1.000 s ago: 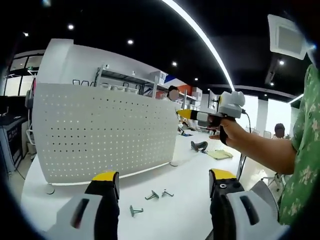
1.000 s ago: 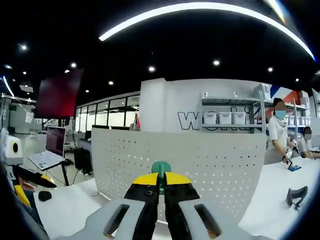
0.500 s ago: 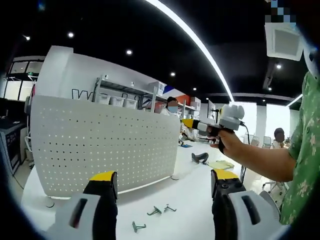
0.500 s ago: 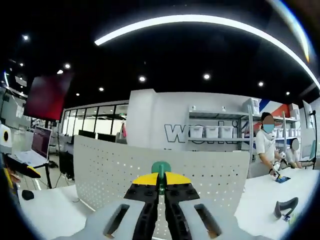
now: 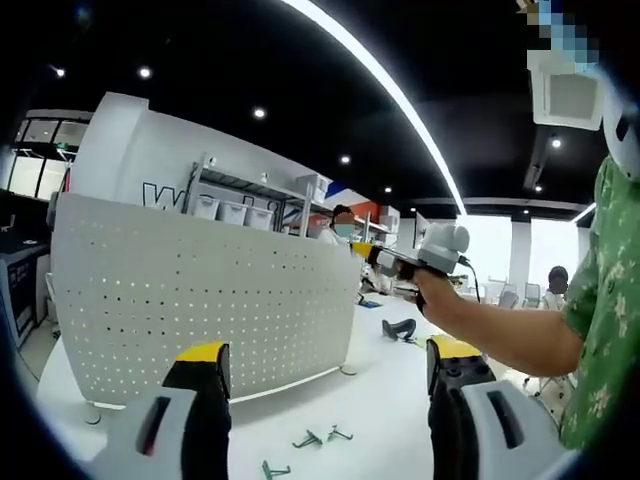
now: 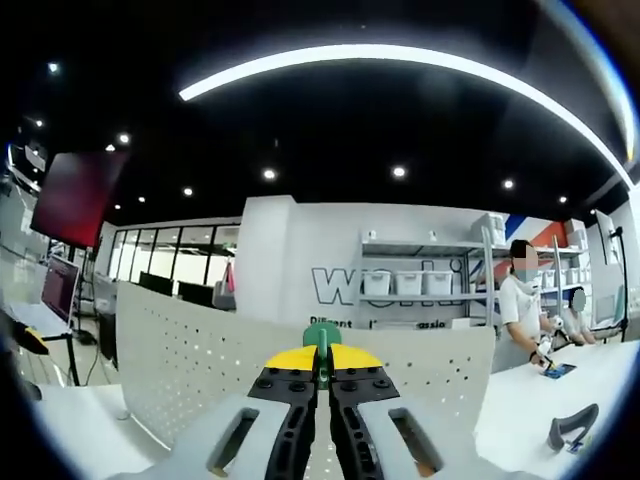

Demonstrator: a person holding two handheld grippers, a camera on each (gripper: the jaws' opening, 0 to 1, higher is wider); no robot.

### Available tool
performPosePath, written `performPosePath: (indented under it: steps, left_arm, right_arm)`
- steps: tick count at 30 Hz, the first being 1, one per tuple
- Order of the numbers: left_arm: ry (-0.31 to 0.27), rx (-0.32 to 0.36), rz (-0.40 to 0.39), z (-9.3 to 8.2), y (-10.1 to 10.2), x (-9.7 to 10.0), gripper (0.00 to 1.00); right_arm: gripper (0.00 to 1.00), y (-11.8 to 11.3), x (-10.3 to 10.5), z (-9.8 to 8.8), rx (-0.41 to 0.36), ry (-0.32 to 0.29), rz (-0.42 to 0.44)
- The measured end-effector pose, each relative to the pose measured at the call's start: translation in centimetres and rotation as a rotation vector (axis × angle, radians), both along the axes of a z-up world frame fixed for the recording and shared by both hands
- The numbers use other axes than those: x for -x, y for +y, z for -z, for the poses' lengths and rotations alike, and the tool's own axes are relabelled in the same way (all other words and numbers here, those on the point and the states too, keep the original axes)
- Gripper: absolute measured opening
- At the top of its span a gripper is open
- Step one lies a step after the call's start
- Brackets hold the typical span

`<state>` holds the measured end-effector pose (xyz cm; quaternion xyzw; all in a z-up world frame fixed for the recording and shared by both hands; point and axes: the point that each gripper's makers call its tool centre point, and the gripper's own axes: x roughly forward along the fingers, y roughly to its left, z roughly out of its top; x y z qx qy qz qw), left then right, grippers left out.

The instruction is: Insert the hook assembly into the mounting plate slot until the hook locks in place.

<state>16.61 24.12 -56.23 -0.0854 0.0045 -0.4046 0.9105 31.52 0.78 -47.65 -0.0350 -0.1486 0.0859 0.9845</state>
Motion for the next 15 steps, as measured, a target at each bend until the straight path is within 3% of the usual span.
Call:
performPosePath:
  steps: [15]
  left_arm:
    - [-0.039, -0.039, -0.020, 0.3, -0.7, -3.0, 0.84]
  right_arm:
    - [0.01, -0.6, -3.7, 0.7, -0.019, -0.020, 0.009]
